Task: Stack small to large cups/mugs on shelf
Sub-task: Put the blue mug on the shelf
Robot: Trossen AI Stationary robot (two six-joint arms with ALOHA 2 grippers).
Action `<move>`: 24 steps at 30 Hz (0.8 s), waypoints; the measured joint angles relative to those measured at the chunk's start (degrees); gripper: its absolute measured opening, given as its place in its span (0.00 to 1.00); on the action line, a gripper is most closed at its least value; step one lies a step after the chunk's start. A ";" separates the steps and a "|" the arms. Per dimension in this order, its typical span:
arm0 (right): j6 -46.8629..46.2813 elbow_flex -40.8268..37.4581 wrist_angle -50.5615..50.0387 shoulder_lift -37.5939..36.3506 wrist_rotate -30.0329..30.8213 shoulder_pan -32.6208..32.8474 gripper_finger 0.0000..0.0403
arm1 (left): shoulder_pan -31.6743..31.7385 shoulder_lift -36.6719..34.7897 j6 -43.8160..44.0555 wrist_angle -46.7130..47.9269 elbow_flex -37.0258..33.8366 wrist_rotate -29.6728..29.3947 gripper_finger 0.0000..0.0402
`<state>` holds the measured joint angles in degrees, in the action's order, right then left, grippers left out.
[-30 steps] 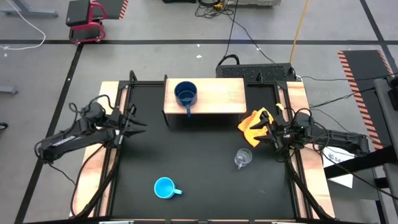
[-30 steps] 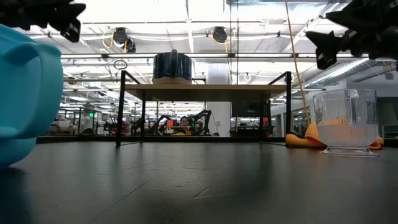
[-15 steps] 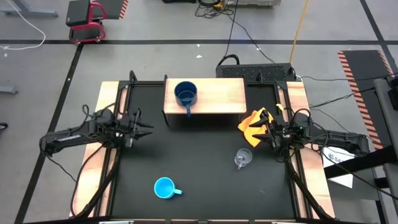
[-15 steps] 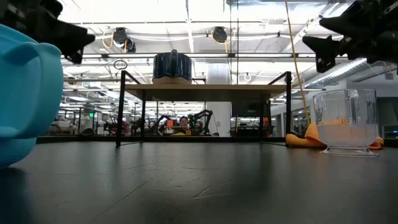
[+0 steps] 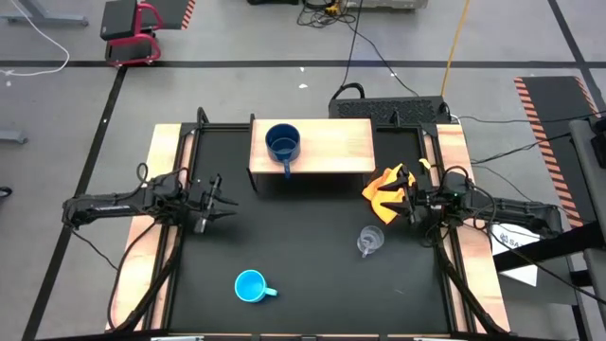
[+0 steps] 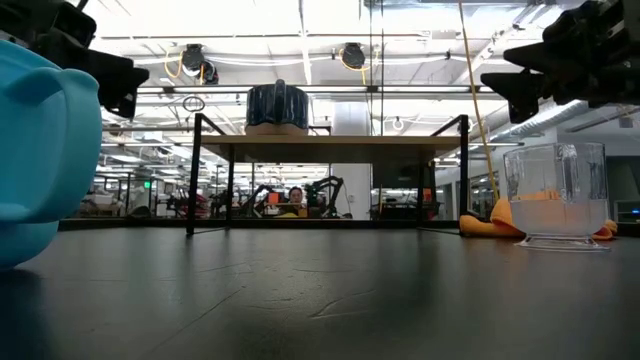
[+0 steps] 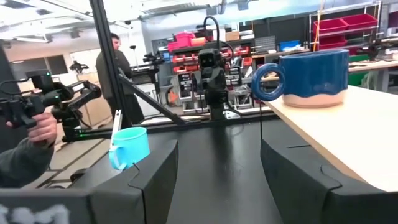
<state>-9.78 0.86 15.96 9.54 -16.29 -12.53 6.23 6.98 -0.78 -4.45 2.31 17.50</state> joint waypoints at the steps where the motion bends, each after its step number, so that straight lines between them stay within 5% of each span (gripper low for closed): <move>1: 0.00 0.00 -0.17 0.00 0.00 0.00 0.55 | -0.15 0.02 0.00 0.49 0.00 -0.05 0.29; 24: 1.38 -0.02 -4.27 0.04 -0.26 0.00 0.55 | -0.89 0.11 1.37 6.30 0.00 0.45 0.29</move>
<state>-8.40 0.84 11.68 9.58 -16.56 -12.53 5.34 7.09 0.59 1.85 2.31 17.96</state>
